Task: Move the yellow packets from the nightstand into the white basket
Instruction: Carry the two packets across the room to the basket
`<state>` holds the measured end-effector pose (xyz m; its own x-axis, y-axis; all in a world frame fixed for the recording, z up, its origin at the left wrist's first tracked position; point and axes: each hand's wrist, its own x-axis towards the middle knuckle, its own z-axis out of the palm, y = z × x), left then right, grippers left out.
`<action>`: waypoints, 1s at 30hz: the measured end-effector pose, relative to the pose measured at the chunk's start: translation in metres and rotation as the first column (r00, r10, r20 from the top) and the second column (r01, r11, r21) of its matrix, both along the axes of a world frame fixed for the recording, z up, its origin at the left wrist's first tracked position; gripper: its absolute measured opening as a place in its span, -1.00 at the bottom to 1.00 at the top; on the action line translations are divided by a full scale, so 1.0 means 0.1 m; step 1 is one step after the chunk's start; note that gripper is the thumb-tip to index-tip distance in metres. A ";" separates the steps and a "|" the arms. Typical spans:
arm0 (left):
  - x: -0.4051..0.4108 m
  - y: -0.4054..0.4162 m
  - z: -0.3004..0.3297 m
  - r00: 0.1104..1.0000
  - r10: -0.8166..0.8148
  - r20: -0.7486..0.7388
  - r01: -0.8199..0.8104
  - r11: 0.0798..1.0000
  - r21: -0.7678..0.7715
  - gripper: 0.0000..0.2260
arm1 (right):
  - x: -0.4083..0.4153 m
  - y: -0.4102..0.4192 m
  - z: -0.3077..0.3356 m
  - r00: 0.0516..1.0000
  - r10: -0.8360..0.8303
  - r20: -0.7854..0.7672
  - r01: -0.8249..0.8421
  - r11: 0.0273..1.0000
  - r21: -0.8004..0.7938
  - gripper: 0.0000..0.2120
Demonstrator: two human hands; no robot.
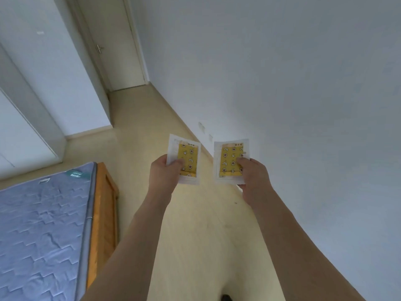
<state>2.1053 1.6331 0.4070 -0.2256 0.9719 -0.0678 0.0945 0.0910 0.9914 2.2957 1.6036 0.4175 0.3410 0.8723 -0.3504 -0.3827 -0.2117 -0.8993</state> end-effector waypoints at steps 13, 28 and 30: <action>-0.39 2.17 0.13 0.967 0.240 0.081 -0.238 0.971 -0.028 -0.88 | -0.30 2.58 0.25 0.981 0.193 0.006 -0.193 0.981 -0.022 -0.86; -1.78 5.26 0.29 0.898 0.395 0.193 -0.407 0.913 0.028 -0.88 | -1.81 5.95 0.50 0.903 0.415 0.111 -0.421 0.906 0.039 -0.83; -1.92 5.56 0.32 0.893 0.412 0.183 -0.424 0.905 0.030 -0.88 | -1.99 6.31 0.49 0.891 0.446 0.079 -0.450 0.892 0.040 -0.82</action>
<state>1.9137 2.1888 0.4390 -0.6030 0.7938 -0.0791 -0.1065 0.0181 0.9941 2.0966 2.2341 0.4665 -0.0699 0.9552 -0.2874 -0.1981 -0.2957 -0.9345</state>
